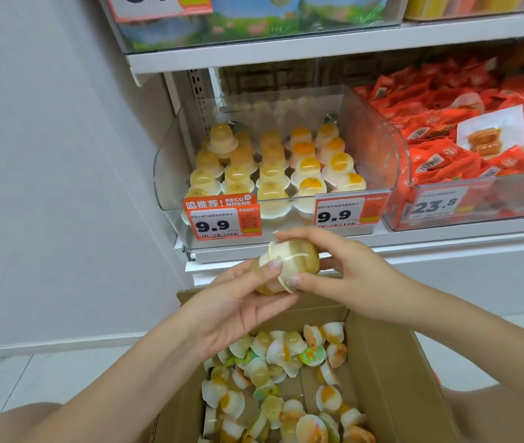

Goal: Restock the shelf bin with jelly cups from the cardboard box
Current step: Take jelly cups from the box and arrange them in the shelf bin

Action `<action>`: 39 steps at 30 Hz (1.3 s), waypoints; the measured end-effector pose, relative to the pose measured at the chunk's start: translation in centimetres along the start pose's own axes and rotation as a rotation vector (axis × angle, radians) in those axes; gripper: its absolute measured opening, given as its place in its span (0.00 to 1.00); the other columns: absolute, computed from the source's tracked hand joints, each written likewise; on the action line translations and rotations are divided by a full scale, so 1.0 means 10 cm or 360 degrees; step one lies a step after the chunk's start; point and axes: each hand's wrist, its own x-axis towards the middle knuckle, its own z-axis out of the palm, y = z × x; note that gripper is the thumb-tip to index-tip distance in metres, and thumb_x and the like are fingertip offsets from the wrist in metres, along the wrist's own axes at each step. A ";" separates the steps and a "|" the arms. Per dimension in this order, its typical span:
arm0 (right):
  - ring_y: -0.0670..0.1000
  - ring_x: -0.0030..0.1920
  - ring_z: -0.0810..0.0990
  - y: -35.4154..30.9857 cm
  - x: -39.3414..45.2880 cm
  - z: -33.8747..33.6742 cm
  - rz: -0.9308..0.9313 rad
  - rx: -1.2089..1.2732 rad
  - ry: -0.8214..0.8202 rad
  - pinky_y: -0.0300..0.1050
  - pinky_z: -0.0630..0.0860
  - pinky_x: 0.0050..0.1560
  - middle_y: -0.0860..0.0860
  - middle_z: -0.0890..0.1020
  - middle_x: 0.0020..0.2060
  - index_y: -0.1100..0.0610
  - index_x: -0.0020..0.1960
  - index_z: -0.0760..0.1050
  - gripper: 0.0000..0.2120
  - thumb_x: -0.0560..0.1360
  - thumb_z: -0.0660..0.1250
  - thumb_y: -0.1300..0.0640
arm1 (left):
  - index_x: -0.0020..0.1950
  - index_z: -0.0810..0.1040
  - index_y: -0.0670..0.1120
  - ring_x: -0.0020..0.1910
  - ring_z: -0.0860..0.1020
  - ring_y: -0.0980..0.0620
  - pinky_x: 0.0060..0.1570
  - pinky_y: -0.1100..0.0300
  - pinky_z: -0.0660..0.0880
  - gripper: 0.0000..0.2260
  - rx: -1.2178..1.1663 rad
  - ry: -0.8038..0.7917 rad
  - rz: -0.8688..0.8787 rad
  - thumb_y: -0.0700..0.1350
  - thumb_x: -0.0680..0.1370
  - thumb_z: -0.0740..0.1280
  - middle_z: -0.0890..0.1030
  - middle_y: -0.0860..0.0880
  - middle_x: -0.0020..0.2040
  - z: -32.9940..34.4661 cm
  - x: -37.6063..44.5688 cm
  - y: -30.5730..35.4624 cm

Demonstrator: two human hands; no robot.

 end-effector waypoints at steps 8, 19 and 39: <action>0.42 0.54 0.78 -0.13 0.17 0.00 -0.0082 -0.0093 0.0030 0.38 0.75 0.56 0.40 0.80 0.52 0.45 0.59 0.76 0.27 0.63 0.80 0.54 | 0.57 0.78 0.42 0.46 0.84 0.44 0.47 0.54 0.81 0.23 0.0009 0.0075 0.0006 0.52 0.67 0.69 0.82 0.38 0.55 0.10 -0.09 0.10; 0.51 0.58 0.75 -0.50 1.89 -0.16 -0.0029 -0.0820 0.0529 0.39 0.69 0.49 0.49 0.77 0.57 0.55 0.64 0.71 0.34 0.63 0.78 0.45 | 0.61 0.73 0.49 0.54 0.78 0.49 0.51 0.55 0.75 0.17 0.3275 0.0905 -0.0023 0.57 0.78 0.61 0.78 0.50 0.56 -0.58 -0.05 0.61; 0.55 0.64 0.74 -0.08 2.49 0.04 0.0101 -0.1020 0.0331 0.45 0.72 0.58 0.54 0.75 0.64 0.55 0.69 0.66 0.38 0.64 0.79 0.52 | 0.62 0.72 0.46 0.53 0.77 0.46 0.41 0.58 0.66 0.16 0.3444 0.0810 0.0001 0.54 0.79 0.60 0.78 0.48 0.55 -0.68 0.03 0.67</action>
